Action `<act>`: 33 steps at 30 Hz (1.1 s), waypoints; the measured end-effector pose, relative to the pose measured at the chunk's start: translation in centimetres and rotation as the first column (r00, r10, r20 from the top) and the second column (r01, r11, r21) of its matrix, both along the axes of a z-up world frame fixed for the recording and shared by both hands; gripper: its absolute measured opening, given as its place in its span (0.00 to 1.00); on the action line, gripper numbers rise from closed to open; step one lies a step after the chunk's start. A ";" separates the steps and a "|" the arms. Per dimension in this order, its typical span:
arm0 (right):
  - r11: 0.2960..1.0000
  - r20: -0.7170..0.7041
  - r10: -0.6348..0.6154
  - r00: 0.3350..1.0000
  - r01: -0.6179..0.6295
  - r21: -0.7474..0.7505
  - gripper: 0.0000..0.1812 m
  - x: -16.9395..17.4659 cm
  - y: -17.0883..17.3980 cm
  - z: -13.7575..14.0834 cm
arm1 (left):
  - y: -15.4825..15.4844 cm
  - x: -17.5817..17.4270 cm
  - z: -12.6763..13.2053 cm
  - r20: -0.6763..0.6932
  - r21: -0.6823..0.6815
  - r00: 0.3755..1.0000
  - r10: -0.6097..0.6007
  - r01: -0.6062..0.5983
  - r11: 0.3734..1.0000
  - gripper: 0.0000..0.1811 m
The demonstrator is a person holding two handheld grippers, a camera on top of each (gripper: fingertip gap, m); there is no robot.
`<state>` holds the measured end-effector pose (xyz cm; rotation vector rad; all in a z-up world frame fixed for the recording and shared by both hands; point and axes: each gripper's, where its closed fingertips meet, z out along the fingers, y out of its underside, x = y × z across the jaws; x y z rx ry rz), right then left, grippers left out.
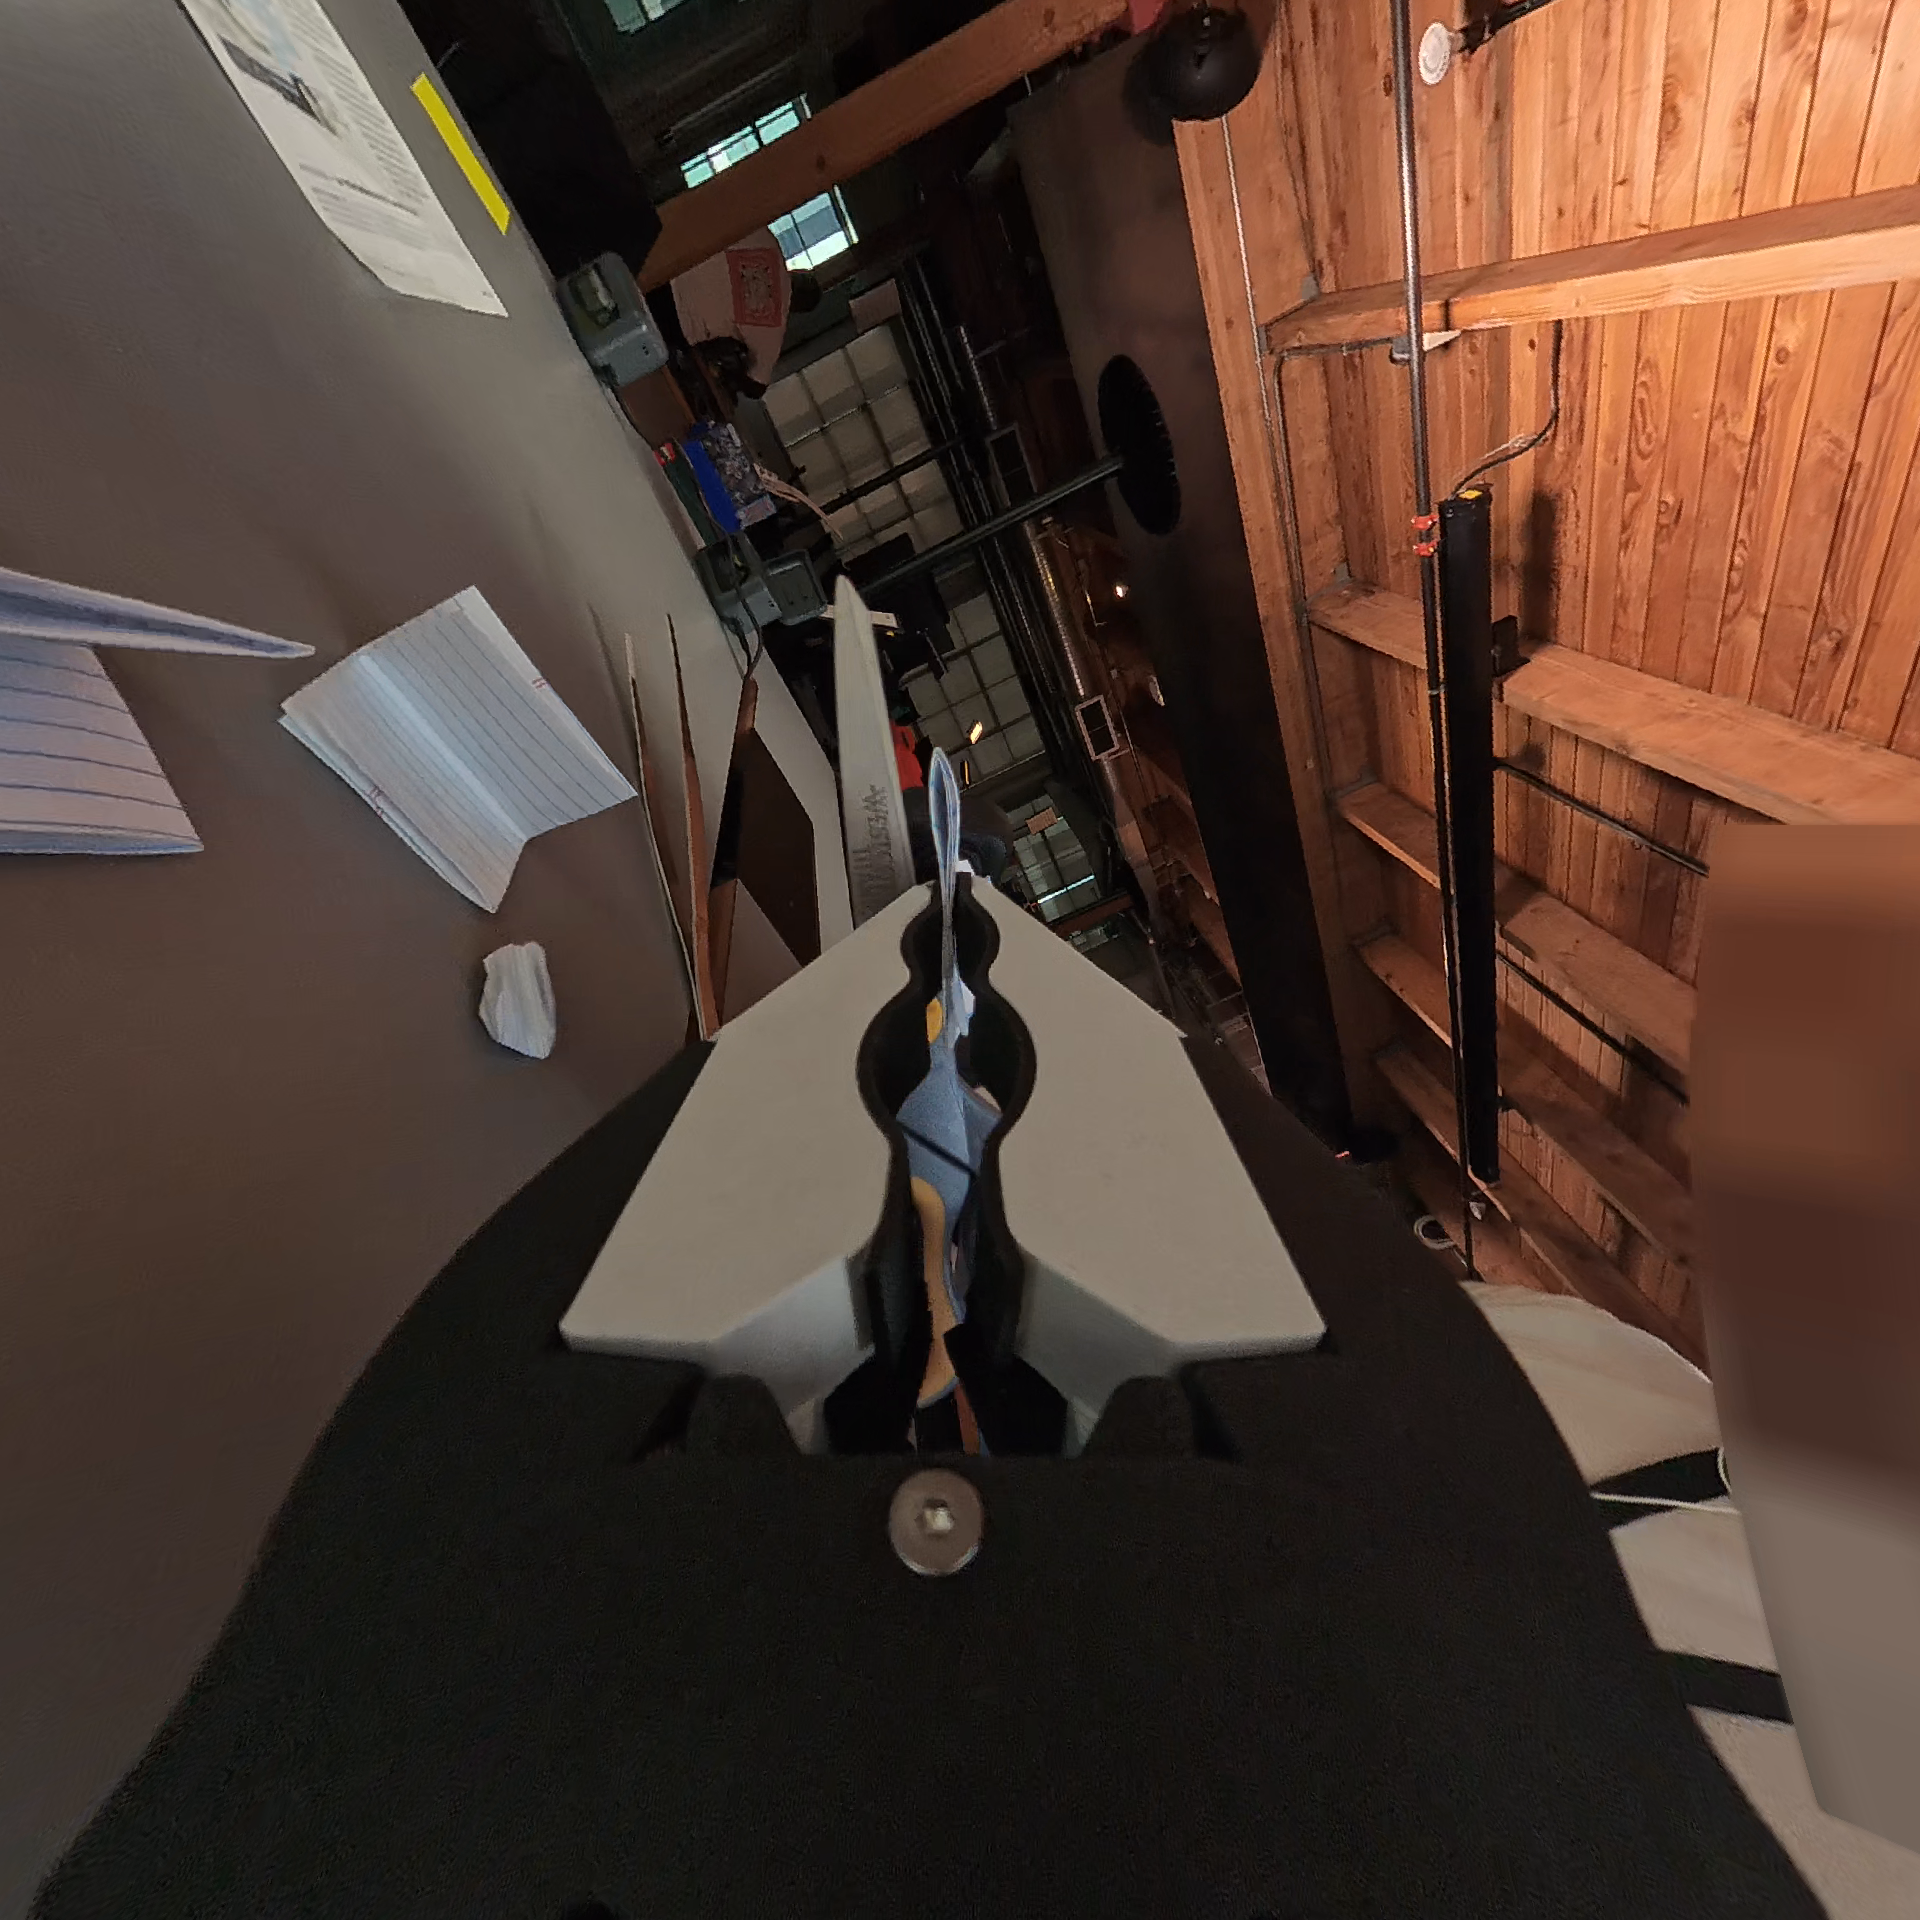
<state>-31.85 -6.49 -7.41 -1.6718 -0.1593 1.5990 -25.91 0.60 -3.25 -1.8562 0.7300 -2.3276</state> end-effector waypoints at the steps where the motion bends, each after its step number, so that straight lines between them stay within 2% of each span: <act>1: 1.000 -0.030 -0.013 0.999 0.013 0.008 0.13 0.6 0.0 0.6 | 0.0 -0.7 0.4 0.015 0.015 1.000 -0.011 0.011 1.000 0.00; 3: 0.998 -0.043 -0.032 0.999 0.035 0.057 0.13 1.9 -1.0 2.0 | -0.4 -2.3 0.8 -0.005 0.107 0.999 -0.050 0.051 0.993 0.00; 5: 0.997 0.064 -0.019 0.998 0.013 0.081 0.13 2.6 -2.9 2.2 | -1.1 -3.6 -0.2 -0.127 0.264 0.988 -0.086 0.117 0.957 0.00; 7: 0.998 0.254 0.045 0.966 -0.053 0.023 0.12 2.7 -4.7 0.3 | -2.1 -4.8 -1.0 -0.243 0.375 0.959 -0.144 0.230 0.898 0.00; 9: 0.988 0.430 0.151 0.890 -0.129 -0.081 0.12 2.6 -6.0 -2.6 | -2.5 -5.6 -0.9 -0.305 0.433 0.937 -0.173 0.298 0.851 0.00; 11: 0.981 0.536 0.185 0.824 -0.124 -0.147 0.12 2.9 -5.8 -4.5 | -2.6 -6.5 -0.8 -0.367 0.453 0.906 -0.209 0.370 0.811 0.00; 14: 0.978 0.592 0.204 0.779 -0.134 -0.161 0.12 2.3 -4.6 -4.8 | -2.0 -8.2 -1.5 -0.493 0.455 0.838 -0.234 0.478 0.752 0.00; 16: 0.978 0.579 0.207 0.789 -0.149 -0.148 0.11 1.4 -3.7 -4.0 | -1.3 -9.2 -2.3 -0.557 0.437 0.796 -0.239 0.525 0.730 0.00; 19: 0.983 0.594 0.173 0.786 -0.102 -0.151 0.12 1.5 -1.7 -4.2 | -0.1 -10.0 -3.5 -0.593 0.400 0.770 -0.235 0.535 0.744 0.00; 22: 0.995 0.520 0.103 0.848 -0.091 -0.049 0.11 0.9 -0.7 -2.6 | 1.1 -10.2 -5.2 -0.626 0.378 0.753 -0.200 0.518 0.767 0.00; 24: 0.994 0.466 0.104 0.878 -0.107 -0.020 0.12 0.4 -1.2 -1.6 | 0.7 -10.0 -4.7 -0.590 0.367 0.776 -0.224 0.505 0.781 0.00; 26: 0.993 0.473 0.115 0.874 -0.119 -0.023 0.12 0.4 -1.9 -1.9 | 0.3 -10.1 -4.4 -0.571 0.401 0.789 -0.227 0.509 0.761 0.00; 28: 0.993 0.527 0.116 0.842 -0.095 -0.067 0.12 1.1 -2.5 -3.2 | 0.7 -10.9 -6.0 -0.650 0.425 0.736 -0.188 0.558 0.713 0.00; 30: 0.993 0.574 0.110 0.811 -0.065 -0.099 0.12 2.2 -3.3 -4.1 | 0.6 -11.6 -7.4 -0.714 0.376 0.671 -0.199 0.607 0.700 0.00; 32: 0.995 0.585 0.092 0.806 -0.047 -0.091 0.12 3.0 -4.4 -3.9 | 1.1 -11.7 -7.9 -0.746 0.362 0.640 -0.181 0.618 0.698 0.00; 33: 0.996 0.590 0.075 0.804 -0.030 -0.086 0.12 3.6 -4.8 -3.8 | 1.4 -12.0 -8.2 -0.771 0.381 0.619 -0.150 0.637 0.670 0.00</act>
